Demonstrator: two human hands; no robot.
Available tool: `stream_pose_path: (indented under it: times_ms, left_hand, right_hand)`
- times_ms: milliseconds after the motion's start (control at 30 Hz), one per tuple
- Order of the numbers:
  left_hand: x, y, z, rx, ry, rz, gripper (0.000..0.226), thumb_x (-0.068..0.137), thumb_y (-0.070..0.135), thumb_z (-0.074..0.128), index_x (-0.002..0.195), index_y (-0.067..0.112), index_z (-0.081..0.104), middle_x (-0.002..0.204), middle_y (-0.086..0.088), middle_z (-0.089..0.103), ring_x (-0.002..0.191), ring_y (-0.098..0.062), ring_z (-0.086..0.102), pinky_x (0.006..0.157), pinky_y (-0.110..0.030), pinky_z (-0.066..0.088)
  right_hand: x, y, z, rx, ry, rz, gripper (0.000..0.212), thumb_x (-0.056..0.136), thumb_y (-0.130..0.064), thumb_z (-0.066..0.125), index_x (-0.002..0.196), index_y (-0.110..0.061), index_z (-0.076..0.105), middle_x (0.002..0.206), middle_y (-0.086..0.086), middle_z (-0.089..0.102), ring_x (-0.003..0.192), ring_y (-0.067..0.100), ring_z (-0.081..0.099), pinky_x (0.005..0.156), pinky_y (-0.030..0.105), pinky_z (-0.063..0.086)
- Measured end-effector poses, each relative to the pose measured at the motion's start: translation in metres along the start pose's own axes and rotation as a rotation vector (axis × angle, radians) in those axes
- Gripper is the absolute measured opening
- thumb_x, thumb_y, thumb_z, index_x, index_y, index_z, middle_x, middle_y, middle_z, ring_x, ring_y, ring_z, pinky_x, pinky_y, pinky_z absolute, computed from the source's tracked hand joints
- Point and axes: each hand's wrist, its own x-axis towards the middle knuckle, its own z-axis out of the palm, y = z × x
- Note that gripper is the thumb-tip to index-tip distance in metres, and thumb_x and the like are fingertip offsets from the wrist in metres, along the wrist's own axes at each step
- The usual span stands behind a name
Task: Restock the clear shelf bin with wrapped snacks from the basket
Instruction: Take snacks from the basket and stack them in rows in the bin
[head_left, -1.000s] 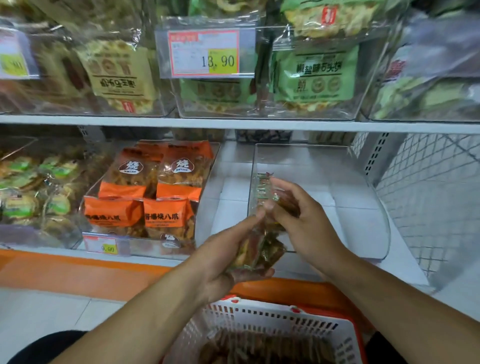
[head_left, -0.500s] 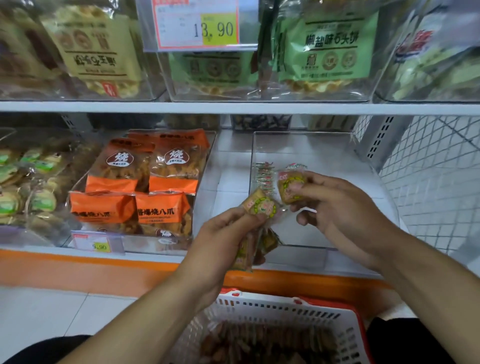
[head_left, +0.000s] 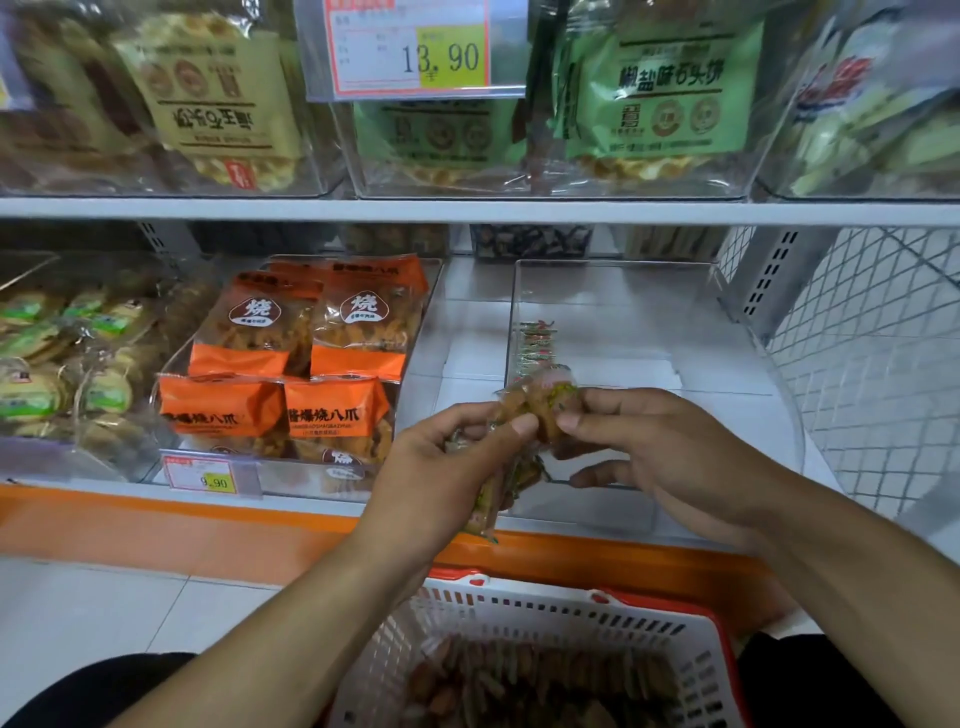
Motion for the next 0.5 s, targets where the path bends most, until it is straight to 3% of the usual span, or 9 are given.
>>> stream_pose_path:
  times_ms: [100, 200, 300, 400, 500]
  left_hand:
    - [0.002, -0.001, 0.002, 0.013, 0.009, 0.044, 0.035, 0.089, 0.05, 0.066, 0.107, 0.022, 0.08, 0.102, -0.002, 0.079, 0.098, -0.017, 0.075, 0.087, -0.035, 0.056]
    - [0.005, -0.006, 0.004, -0.018, 0.05, 0.07, 0.029, 0.094, 0.044, 0.064, 0.11, 0.025, 0.079, 0.104, -0.001, 0.079, 0.099, -0.019, 0.075, 0.088, -0.04, 0.055]
    - [0.006, -0.007, 0.003, -0.046, 0.068, 0.085, 0.031, 0.098, 0.045, 0.061, 0.119, 0.027, 0.076, 0.115, 0.002, 0.077, 0.113, -0.017, 0.07, 0.103, -0.044, 0.051]
    - [0.008, -0.008, 0.001, -0.081, 0.057, 0.092, 0.035, 0.097, 0.044, 0.058, 0.122, 0.025, 0.074, 0.12, 0.002, 0.075, 0.119, -0.015, 0.067, 0.108, -0.043, 0.047]
    - [0.008, -0.009, 0.003, -0.08, 0.03, 0.1, 0.031, 0.102, 0.039, 0.057, 0.125, 0.026, 0.072, 0.122, 0.003, 0.074, 0.12, -0.014, 0.067, 0.106, -0.039, 0.051]
  right_hand:
    - [0.0, -0.001, 0.001, 0.107, -0.028, 0.042, 0.021, 0.094, -0.013, 0.063, 0.11, -0.012, 0.077, 0.109, 0.012, 0.076, 0.096, 0.017, 0.072, 0.075, 0.026, 0.057]
    - [0.0, -0.001, -0.001, 0.156, -0.074, 0.041, 0.036, 0.083, -0.01, 0.071, 0.119, -0.016, 0.072, 0.115, 0.011, 0.074, 0.107, 0.022, 0.072, 0.083, 0.032, 0.059]
    - [-0.001, -0.004, -0.007, 0.145, -0.132, 0.055, 0.052, 0.073, -0.01, 0.076, 0.123, -0.017, 0.069, 0.12, 0.011, 0.072, 0.111, 0.025, 0.07, 0.087, 0.033, 0.058]
    - [0.001, -0.007, -0.012, 0.211, -0.075, 0.038, 0.051, 0.07, -0.017, 0.078, 0.12, -0.017, 0.071, 0.119, 0.008, 0.073, 0.11, 0.019, 0.069, 0.083, 0.031, 0.05]
    - [0.004, -0.007, -0.012, 0.311, -0.074, 0.054, 0.036, 0.068, -0.014, 0.076, 0.103, -0.015, 0.074, 0.106, 0.004, 0.075, 0.092, 0.014, 0.068, 0.074, 0.029, 0.043]
